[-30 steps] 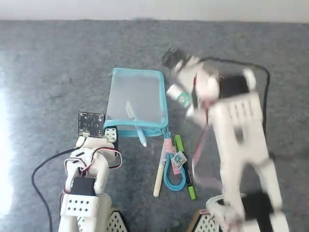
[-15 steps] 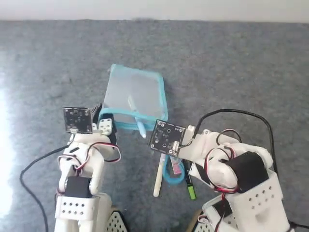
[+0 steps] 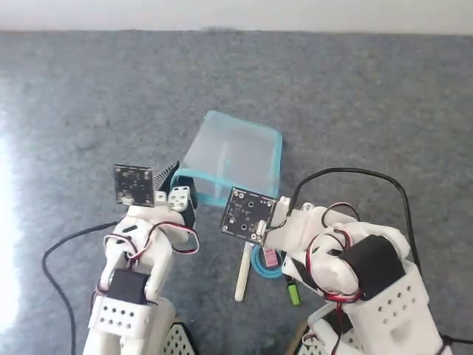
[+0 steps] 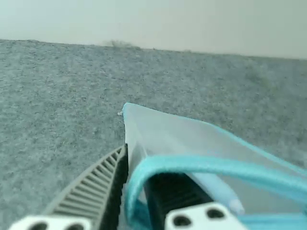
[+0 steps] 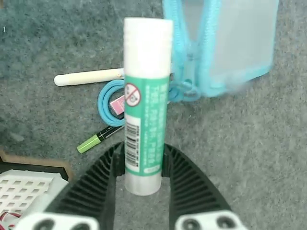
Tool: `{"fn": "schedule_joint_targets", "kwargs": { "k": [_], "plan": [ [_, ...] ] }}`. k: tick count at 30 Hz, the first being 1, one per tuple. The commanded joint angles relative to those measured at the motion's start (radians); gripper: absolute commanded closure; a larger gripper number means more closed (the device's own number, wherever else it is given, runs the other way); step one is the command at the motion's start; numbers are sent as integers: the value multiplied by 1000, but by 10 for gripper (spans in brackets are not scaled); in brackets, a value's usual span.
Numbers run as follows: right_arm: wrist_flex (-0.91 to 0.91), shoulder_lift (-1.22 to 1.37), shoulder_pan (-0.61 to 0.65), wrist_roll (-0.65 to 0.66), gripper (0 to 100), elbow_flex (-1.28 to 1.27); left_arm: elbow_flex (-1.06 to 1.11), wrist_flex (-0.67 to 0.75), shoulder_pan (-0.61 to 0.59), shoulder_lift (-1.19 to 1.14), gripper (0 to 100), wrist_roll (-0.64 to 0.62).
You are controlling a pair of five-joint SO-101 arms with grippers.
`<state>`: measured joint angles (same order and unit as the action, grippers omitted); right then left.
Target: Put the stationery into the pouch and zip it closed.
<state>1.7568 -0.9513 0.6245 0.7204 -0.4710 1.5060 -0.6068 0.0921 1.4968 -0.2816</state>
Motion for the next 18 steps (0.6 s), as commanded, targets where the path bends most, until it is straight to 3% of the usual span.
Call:
{"fn": "schedule_joint_targets", "kwargs": {
  "k": [1, 6, 10, 18],
  "plan": [
    [35, -16, 8, -14, 991, 5, -147, -34, -37, 8, 988, -66],
    [28, -16, 12, -23, 991, 5, -65, -2, -57, 9, 988, -64],
    [-2, 47, 13, -115, 991, 9, 27, 94, -55, 9, 988, -11],
    [-44, 392, 117, -368, 991, 133, 59, 97, -8, 9, 988, -6]
  ]
}}
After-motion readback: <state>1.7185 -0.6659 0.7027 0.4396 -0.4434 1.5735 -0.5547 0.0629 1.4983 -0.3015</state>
